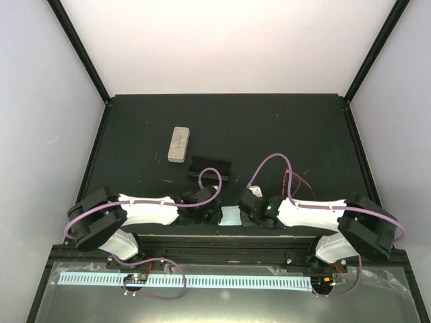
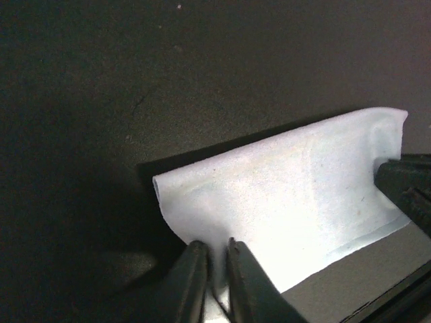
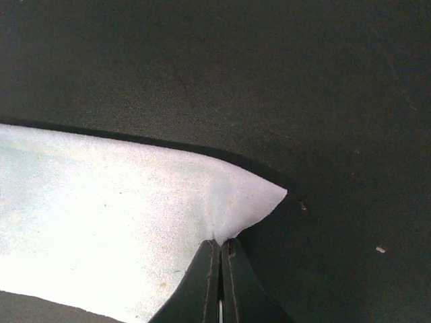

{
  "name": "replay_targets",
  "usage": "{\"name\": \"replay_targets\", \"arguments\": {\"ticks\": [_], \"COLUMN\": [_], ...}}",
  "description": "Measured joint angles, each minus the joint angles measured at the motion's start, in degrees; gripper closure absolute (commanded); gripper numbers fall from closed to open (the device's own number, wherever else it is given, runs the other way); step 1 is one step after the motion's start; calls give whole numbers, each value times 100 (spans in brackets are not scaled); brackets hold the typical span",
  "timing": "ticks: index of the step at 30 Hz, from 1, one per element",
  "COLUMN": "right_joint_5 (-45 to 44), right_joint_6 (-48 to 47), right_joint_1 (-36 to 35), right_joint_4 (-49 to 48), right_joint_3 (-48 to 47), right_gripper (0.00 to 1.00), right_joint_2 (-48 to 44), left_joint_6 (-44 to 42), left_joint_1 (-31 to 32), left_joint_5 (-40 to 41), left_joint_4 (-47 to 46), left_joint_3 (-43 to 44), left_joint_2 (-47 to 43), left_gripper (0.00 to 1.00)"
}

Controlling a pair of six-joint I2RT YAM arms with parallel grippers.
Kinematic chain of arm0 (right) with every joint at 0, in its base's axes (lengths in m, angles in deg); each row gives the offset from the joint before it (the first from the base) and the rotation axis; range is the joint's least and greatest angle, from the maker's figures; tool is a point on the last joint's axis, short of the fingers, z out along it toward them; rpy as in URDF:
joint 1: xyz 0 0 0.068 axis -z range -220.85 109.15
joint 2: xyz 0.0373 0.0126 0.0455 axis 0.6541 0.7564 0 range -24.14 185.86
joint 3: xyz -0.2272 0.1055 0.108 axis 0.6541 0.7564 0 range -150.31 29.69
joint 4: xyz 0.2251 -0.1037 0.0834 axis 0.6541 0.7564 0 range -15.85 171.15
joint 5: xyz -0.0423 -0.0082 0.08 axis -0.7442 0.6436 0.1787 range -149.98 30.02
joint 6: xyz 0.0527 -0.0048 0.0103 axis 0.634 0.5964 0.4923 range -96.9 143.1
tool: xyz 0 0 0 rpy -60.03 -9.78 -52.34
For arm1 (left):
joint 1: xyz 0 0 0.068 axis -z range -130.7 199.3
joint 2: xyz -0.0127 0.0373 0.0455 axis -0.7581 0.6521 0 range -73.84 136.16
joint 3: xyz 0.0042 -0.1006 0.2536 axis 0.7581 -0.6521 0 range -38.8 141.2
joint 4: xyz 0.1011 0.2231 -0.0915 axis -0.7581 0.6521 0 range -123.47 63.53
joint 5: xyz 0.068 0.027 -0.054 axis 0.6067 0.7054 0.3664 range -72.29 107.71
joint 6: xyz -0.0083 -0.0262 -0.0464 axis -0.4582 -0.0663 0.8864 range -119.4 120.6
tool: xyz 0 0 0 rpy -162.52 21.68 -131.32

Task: Organize the sunglasses
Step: Pick up the glasses cleaning cloth from the center of the board.

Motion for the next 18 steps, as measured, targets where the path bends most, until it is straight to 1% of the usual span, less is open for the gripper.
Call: {"name": "replay_targets", "arguments": {"ticks": [1, 11, 18], "right_joint_5": [2, 57, 129], "right_joint_6": [7, 9, -35], "right_joint_1": [-2, -4, -9], "right_joint_4": [-9, -46, 96], "right_joint_3": [0, 37, -111], "right_gripper": [99, 99, 99], "right_joint_2": [0, -68, -238], "left_joint_6": [13, 17, -136], "left_joint_1": [0, 0, -15], "left_joint_5": [2, 48, 219], "left_joint_4": [11, 79, 520], "left_joint_3": [0, 0, 103], "left_joint_2": [4, -7, -315], "left_gripper": [98, 98, 99]}}
